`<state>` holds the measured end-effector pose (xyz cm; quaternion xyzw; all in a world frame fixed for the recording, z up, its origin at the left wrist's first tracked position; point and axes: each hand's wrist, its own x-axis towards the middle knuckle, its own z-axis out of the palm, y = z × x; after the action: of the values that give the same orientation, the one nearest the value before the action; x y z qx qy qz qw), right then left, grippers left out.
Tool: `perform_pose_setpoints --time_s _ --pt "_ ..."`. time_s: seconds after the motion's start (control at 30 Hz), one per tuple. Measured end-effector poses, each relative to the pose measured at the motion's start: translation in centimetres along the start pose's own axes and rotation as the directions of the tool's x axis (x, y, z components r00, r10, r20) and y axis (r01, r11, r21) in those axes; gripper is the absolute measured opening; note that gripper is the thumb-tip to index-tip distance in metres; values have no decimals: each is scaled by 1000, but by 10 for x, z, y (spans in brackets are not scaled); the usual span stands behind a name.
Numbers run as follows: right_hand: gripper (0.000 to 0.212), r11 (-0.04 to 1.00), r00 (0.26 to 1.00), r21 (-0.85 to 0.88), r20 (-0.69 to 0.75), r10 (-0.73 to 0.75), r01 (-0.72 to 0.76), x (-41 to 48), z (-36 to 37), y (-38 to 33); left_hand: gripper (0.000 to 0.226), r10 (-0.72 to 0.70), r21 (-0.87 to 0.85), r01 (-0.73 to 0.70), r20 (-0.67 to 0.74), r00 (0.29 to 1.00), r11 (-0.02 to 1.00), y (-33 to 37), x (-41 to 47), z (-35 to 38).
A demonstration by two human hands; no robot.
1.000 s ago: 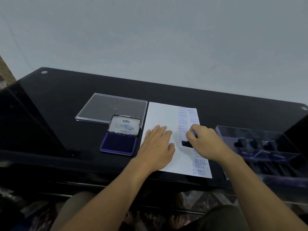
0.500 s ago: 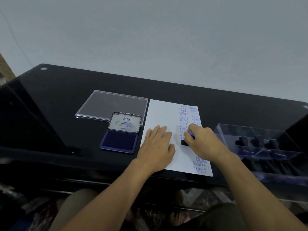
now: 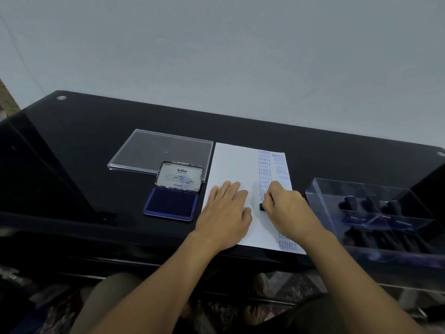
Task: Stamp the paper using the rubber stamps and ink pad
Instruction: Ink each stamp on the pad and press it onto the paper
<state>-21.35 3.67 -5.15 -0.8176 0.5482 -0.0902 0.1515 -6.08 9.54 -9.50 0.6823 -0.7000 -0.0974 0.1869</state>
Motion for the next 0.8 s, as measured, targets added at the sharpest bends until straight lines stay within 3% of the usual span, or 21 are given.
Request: perform_pose_setpoints --time_s 0.27,0.8 --pt "21 1000 998 -26 -60 -1 -1 1 9 0 49 -3 15 3 10 1000 1000 0 0 1" --pt "21 1000 997 -14 -79 9 -11 5 10 1 50 -5 4 5 14 1000 1000 -1 1 2"
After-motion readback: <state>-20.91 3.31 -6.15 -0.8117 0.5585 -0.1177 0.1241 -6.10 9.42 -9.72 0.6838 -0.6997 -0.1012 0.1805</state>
